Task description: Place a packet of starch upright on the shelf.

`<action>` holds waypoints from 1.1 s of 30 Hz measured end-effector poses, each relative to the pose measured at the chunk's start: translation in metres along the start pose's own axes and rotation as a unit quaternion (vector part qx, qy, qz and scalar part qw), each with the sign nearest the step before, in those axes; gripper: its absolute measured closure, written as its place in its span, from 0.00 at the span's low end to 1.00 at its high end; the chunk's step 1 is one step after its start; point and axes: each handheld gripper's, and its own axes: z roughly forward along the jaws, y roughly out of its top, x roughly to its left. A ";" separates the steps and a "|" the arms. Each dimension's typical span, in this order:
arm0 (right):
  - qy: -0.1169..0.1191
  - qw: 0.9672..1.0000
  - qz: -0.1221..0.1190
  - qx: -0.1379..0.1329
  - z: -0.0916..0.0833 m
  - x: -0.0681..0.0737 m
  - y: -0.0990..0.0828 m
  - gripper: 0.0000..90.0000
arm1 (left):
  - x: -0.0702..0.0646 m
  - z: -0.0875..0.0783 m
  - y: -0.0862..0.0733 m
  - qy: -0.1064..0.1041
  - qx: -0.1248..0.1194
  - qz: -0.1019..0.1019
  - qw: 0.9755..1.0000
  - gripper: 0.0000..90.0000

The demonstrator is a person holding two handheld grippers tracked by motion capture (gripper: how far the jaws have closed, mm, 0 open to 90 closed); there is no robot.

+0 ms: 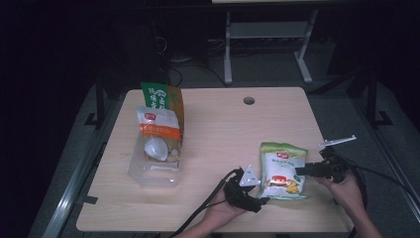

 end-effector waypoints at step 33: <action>0.055 0.998 -0.016 0.004 0.009 0.017 0.010 0.99 | 0.019 0.004 0.002 0.006 -0.004 -0.071 0.997 0.33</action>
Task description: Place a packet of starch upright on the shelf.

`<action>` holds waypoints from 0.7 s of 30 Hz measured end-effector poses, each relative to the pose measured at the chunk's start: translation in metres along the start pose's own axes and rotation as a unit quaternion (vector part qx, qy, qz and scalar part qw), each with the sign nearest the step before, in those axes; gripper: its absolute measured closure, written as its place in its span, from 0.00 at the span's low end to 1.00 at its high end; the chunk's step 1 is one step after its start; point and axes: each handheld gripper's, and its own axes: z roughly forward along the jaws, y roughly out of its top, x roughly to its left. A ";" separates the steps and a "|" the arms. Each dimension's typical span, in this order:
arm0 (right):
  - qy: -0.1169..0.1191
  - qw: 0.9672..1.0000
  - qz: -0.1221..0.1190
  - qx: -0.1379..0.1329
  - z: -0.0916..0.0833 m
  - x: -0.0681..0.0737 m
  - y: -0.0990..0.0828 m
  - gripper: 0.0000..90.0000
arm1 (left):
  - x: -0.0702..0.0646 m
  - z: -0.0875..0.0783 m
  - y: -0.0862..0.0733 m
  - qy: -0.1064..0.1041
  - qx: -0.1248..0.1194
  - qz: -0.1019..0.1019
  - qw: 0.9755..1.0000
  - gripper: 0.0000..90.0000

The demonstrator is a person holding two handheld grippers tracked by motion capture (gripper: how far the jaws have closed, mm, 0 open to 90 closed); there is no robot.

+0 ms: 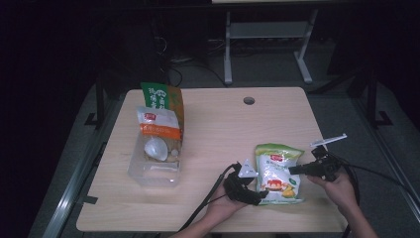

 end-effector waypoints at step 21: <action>0.023 0.993 -0.088 -0.073 -0.017 0.040 0.021 0.99 | 0.036 -0.017 0.011 -0.080 -0.058 -0.125 0.987 0.61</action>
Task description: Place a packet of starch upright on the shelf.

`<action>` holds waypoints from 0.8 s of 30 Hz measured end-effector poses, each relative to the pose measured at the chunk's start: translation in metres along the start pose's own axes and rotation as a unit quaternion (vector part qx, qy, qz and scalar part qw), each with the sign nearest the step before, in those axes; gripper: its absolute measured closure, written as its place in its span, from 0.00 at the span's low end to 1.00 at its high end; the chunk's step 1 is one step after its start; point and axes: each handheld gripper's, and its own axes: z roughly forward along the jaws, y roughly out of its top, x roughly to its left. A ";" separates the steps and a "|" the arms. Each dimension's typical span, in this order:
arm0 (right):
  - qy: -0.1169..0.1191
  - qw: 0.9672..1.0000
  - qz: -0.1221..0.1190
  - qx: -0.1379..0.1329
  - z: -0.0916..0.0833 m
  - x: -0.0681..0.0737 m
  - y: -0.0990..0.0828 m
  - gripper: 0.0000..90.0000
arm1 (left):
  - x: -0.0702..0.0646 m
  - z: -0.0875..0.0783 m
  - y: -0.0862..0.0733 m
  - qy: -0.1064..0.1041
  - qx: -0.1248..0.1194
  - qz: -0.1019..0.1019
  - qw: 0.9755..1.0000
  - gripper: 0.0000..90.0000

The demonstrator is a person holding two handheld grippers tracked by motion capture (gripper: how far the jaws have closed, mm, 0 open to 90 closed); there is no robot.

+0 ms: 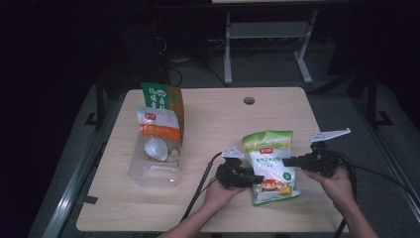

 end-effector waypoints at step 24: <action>0.009 0.996 -0.089 -0.016 0.057 0.048 0.052 0.97 | 0.012 -0.069 0.001 0.133 -0.049 0.074 0.987 0.88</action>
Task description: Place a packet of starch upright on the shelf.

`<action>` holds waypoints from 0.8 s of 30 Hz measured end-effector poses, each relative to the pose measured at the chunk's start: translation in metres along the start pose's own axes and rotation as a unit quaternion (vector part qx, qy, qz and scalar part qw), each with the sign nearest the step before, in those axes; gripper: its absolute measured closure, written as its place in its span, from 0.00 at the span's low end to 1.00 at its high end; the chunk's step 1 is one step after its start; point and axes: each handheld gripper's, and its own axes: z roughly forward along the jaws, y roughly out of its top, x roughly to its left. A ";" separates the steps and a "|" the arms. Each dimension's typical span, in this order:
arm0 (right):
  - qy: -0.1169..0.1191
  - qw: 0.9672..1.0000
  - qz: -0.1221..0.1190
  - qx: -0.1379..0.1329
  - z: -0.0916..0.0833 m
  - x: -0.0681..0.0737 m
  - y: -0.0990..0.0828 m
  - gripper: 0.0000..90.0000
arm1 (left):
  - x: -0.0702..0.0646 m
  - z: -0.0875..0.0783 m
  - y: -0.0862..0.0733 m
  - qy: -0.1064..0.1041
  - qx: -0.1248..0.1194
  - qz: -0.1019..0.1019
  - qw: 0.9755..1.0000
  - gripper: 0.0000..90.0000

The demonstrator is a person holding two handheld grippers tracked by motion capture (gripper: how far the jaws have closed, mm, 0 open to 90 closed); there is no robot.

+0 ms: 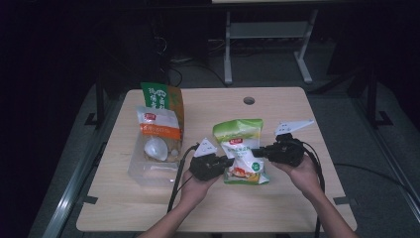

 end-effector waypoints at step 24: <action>0.025 0.997 0.004 0.067 0.016 -0.005 -0.003 0.97 | -0.013 -0.001 -0.003 0.009 0.018 0.058 0.998 0.87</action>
